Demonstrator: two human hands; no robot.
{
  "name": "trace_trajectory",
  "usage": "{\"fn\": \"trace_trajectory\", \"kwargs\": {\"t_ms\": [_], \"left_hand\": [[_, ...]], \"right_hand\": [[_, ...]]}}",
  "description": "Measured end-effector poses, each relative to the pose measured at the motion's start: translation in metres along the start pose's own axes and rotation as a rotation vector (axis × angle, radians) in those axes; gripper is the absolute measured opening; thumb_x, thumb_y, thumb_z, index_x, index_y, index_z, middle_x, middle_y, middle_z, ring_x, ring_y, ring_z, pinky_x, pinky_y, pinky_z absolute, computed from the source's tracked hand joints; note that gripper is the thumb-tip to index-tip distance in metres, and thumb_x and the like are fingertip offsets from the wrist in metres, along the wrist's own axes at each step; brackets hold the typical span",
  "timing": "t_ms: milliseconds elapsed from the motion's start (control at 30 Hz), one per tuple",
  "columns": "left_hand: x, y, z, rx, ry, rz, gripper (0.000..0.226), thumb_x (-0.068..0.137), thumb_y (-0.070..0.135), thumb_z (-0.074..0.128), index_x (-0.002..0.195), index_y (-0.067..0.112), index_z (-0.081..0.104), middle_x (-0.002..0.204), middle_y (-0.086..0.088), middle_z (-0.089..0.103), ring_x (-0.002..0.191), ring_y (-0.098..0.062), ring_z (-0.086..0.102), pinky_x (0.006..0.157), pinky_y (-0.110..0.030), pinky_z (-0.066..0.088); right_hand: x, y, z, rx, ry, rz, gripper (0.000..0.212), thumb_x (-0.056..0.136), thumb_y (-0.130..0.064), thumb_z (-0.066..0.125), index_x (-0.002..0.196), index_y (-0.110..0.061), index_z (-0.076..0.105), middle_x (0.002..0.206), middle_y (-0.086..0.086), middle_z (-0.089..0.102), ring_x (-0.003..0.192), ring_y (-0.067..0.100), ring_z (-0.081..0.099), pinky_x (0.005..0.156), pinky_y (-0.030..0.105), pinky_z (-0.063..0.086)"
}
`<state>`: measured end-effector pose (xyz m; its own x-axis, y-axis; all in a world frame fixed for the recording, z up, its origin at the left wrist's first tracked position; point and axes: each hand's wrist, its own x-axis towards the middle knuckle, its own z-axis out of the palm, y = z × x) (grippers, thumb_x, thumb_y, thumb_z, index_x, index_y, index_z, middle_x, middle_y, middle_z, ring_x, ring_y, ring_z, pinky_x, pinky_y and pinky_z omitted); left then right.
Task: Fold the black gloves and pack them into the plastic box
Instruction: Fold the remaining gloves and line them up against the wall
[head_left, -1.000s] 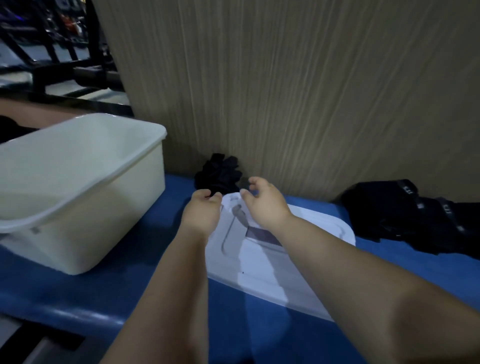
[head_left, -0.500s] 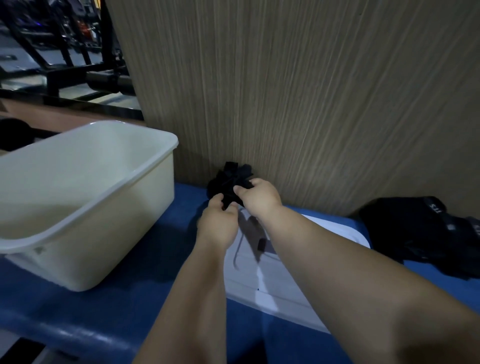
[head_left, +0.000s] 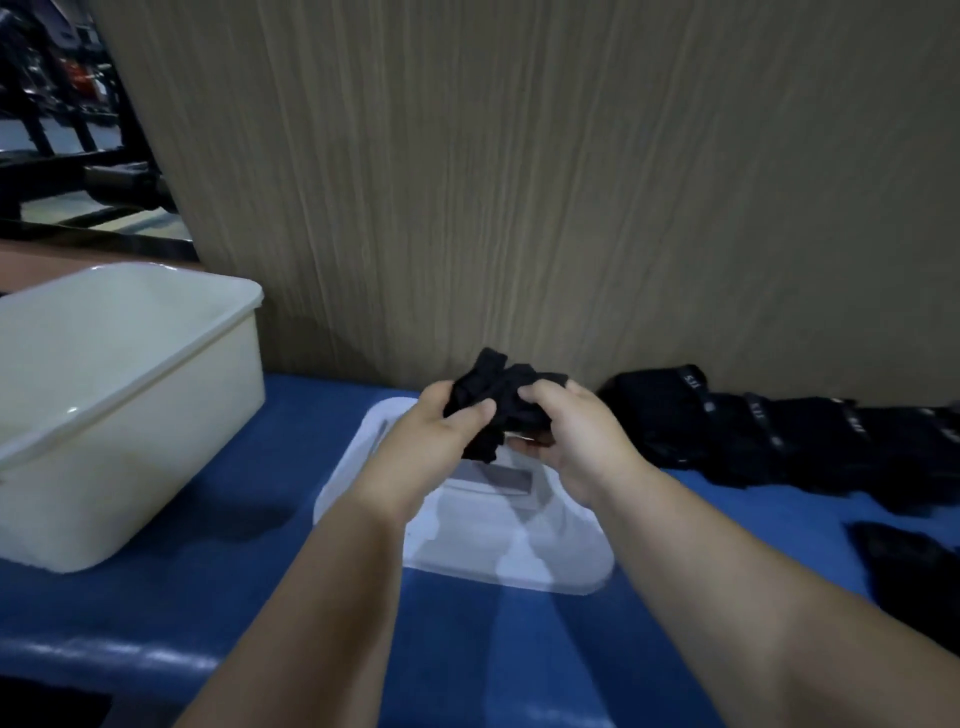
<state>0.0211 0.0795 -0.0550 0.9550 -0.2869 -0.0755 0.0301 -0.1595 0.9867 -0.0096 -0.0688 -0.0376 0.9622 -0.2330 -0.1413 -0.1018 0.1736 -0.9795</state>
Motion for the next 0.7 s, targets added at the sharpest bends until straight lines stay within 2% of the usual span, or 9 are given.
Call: {"fn": "trace_trajectory", "kwargs": {"t_ms": [100, 167, 267, 333, 400, 467, 533, 600, 700], "left_hand": [[-0.025, 0.013, 0.030, 0.013, -0.163, 0.041, 0.031, 0.082, 0.044, 0.066, 0.109, 0.029, 0.061, 0.105, 0.007, 0.071, 0.103, -0.012, 0.065, 0.097, -0.037, 0.049], [-0.038, 0.021, 0.053, 0.062, -0.318, 0.054, 0.039, 0.075, 0.046, 0.067, 0.109, 0.026, 0.062, 0.104, 0.005, 0.072, 0.100, -0.013, 0.067, 0.095, -0.037, 0.050], [-0.051, 0.031, 0.092, 0.128, -0.475, 0.050, 0.017, 0.087, 0.029, 0.066, 0.101, 0.020, 0.063, 0.087, 0.007, 0.070, 0.078, -0.003, 0.065, 0.073, -0.020, 0.049], [-0.061, 0.030, 0.118, 0.142, -0.476, 0.047, 0.006, 0.089, 0.022, 0.064, 0.095, 0.021, 0.063, 0.083, 0.008, 0.067, 0.072, 0.000, 0.061, 0.067, -0.016, 0.046], [-0.069, 0.026, 0.141, 0.141, -0.459, 0.050, 0.016, 0.083, 0.030, 0.065, 0.098, 0.022, 0.064, 0.095, 0.002, 0.071, 0.086, -0.008, 0.066, 0.076, -0.025, 0.051], [-0.077, 0.021, 0.157, 0.153, -0.409, 0.043, 0.025, 0.076, 0.038, 0.061, 0.098, 0.026, 0.065, 0.097, 0.002, 0.072, 0.090, -0.013, 0.067, 0.079, -0.033, 0.054], [-0.080, 0.013, 0.167, 0.140, -0.339, 0.035, 0.026, 0.071, 0.044, 0.059, 0.092, 0.029, 0.064, 0.094, 0.001, 0.072, 0.091, -0.018, 0.068, 0.083, -0.042, 0.055], [-0.080, 0.007, 0.175, 0.156, -0.274, 0.045, 0.021, 0.071, 0.047, 0.058, 0.086, 0.033, 0.062, 0.090, 0.002, 0.071, 0.090, -0.020, 0.068, 0.083, -0.045, 0.055], [-0.078, 0.000, 0.183, 0.171, -0.189, 0.093, 0.006, 0.086, 0.039, 0.061, 0.087, 0.033, 0.060, 0.086, 0.004, 0.070, 0.087, -0.017, 0.067, 0.081, -0.041, 0.055]], "right_hand": [[-0.035, -0.005, -0.048, 0.015, 0.041, -0.004, 0.010, 0.092, -0.012, 0.053, 0.099, -0.009, 0.060, 0.094, 0.013, 0.071, 0.089, 0.026, 0.068, 0.083, 0.044, 0.054], [-0.059, -0.006, -0.079, -0.005, 0.085, -0.004, 0.010, 0.093, -0.013, 0.052, 0.097, -0.011, 0.061, 0.087, 0.010, 0.072, 0.082, 0.023, 0.067, 0.076, 0.043, 0.054], [-0.091, -0.003, -0.122, -0.031, 0.163, 0.002, 0.014, 0.093, -0.015, 0.052, 0.097, -0.011, 0.064, 0.089, 0.014, 0.071, 0.081, 0.026, 0.065, 0.074, 0.042, 0.051], [-0.108, 0.001, -0.146, -0.035, 0.200, 0.009, 0.021, 0.095, -0.017, 0.052, 0.108, -0.005, 0.062, 0.101, 0.021, 0.070, 0.086, 0.031, 0.063, 0.077, 0.047, 0.049], [-0.121, 0.005, -0.165, -0.016, 0.206, 0.011, 0.024, 0.096, -0.020, 0.052, 0.112, -0.004, 0.061, 0.106, 0.022, 0.069, 0.088, 0.032, 0.062, 0.077, 0.045, 0.047], [-0.130, 0.010, -0.178, 0.026, 0.221, 0.018, 0.023, 0.097, -0.026, 0.053, 0.106, -0.005, 0.060, 0.102, 0.019, 0.071, 0.087, 0.031, 0.064, 0.073, 0.041, 0.050], [-0.136, 0.017, -0.186, 0.079, 0.236, 0.023, 0.023, 0.097, -0.032, 0.054, 0.102, -0.010, 0.054, 0.097, 0.015, 0.068, 0.085, 0.031, 0.064, 0.071, 0.041, 0.053], [-0.138, 0.026, -0.193, 0.083, 0.264, 0.011, 0.022, 0.094, -0.033, 0.057, 0.110, -0.019, 0.050, 0.102, 0.013, 0.065, 0.086, 0.028, 0.065, 0.077, 0.042, 0.055], [-0.141, 0.037, -0.200, -0.189, 0.328, -0.118, 0.031, 0.090, -0.028, 0.064, 0.110, -0.038, 0.043, 0.118, -0.004, 0.053, 0.094, 0.011, 0.063, 0.087, 0.036, 0.053]]}}
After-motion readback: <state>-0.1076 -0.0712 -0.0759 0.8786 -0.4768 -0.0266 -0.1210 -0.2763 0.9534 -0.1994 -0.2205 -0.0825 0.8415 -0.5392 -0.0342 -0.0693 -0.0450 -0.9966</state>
